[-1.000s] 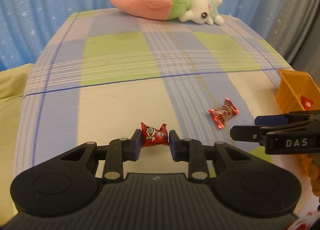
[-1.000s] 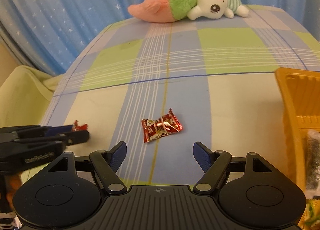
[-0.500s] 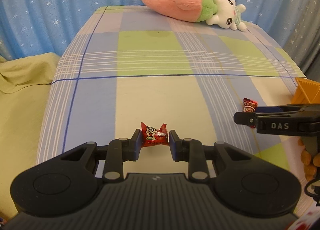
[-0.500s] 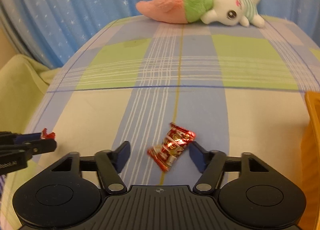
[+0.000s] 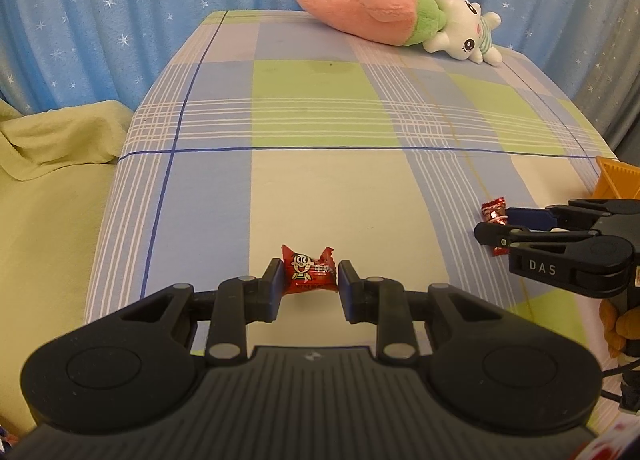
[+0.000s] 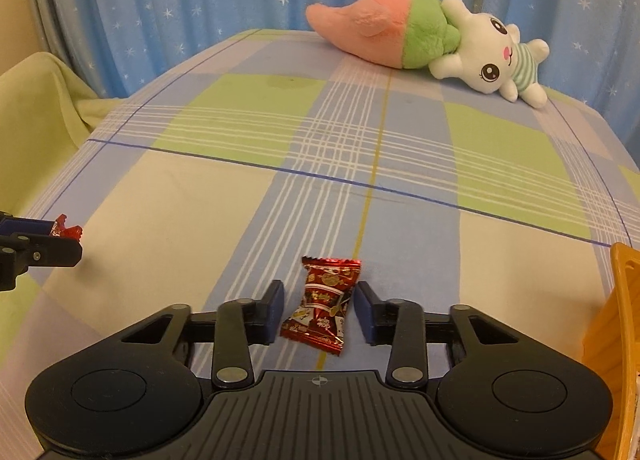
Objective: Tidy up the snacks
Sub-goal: 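Grasp the red foil twist candy with the right tool while the left tool holds its candy, then carry both red candies over the orange tray with both tools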
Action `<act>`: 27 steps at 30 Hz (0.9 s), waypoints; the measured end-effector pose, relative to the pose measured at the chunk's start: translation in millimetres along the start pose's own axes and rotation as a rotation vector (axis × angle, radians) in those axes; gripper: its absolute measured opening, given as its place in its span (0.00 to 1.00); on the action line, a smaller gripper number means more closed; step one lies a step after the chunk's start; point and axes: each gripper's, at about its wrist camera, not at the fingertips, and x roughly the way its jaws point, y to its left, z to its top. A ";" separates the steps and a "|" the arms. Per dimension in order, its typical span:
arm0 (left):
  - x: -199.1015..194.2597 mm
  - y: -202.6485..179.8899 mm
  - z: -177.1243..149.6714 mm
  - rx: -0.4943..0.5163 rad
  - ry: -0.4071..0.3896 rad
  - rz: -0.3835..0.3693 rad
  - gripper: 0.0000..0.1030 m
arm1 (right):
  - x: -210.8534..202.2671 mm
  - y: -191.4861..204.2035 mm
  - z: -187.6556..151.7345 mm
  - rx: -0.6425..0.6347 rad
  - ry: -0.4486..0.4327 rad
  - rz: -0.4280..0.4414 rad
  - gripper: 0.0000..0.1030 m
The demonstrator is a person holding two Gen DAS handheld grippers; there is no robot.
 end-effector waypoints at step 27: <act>-43.5 -27.5 -30.3 0.033 -0.027 -0.015 0.25 | -55.4 5.4 -36.7 0.080 0.018 0.145 0.23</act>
